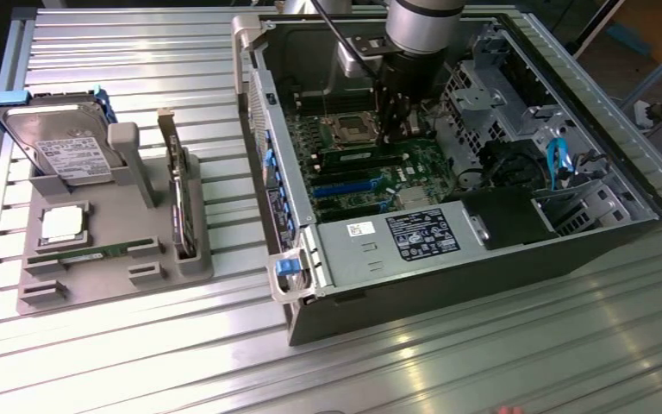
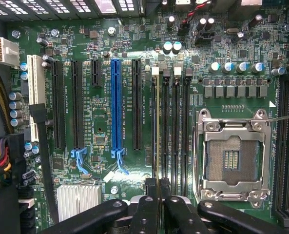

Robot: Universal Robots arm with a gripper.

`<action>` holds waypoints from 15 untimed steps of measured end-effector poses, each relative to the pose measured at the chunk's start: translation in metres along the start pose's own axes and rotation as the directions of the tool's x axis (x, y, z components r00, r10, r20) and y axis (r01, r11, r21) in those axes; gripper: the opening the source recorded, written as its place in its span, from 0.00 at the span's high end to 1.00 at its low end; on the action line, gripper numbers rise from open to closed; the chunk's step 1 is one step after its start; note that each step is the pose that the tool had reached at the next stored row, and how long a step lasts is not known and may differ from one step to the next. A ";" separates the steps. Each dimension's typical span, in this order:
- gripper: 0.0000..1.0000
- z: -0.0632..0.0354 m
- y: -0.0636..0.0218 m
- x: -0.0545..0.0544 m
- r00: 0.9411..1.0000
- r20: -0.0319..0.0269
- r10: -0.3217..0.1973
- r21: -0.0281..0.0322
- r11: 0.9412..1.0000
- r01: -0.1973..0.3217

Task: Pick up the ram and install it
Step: 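Insert the ram into the slot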

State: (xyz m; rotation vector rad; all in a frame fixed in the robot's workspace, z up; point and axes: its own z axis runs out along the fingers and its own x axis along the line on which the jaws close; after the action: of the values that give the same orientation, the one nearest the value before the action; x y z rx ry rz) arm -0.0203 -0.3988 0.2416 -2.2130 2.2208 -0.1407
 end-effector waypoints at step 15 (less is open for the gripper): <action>0.88 -0.0001 0.0013 0.000 1.000 0.000 0.004 0.000 1.000 -0.004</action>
State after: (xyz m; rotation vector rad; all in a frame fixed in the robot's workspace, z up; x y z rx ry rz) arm -0.0216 -0.3991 0.2416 -2.2091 2.2249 -0.1408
